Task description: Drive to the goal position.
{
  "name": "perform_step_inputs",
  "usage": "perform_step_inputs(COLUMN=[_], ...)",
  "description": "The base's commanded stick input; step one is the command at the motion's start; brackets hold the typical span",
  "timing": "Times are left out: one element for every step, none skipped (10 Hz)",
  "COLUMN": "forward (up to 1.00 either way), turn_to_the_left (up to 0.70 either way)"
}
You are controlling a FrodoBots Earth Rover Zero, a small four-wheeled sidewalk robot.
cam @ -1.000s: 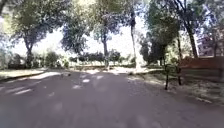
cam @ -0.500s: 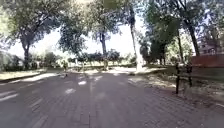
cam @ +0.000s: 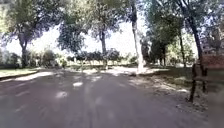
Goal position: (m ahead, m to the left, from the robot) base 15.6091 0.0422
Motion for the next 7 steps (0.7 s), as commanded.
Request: perform_step_inputs(forward=[0.85,0.85,0.85,0.85,0.85,0.85,0.85], turn_to_the_left=[0.00,0.00,0.00,0.00,0.00,0.00,0.00])
